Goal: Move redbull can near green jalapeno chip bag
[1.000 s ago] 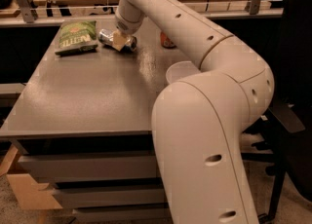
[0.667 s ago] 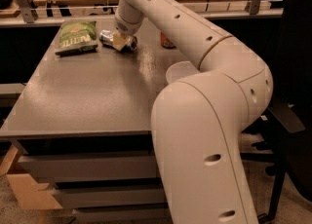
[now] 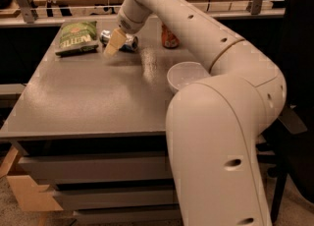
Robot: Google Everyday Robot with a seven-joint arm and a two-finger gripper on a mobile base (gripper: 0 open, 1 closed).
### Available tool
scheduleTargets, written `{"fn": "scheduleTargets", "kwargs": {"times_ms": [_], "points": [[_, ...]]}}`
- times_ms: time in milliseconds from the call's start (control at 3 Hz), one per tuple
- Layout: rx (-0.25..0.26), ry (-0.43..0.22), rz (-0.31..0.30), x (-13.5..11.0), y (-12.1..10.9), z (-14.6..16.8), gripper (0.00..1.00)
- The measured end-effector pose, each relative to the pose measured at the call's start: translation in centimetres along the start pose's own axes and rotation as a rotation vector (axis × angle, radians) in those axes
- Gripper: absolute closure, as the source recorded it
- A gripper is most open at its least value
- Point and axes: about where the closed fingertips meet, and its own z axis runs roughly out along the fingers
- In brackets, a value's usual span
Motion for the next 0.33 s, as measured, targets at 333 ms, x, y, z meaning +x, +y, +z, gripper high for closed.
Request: {"fn": "scheduleTargets", "kwargs": {"times_ms": [333], "points": [[-0.006,-0.064,0.040,0.91,-0.77,-2.19,0.00]]}}
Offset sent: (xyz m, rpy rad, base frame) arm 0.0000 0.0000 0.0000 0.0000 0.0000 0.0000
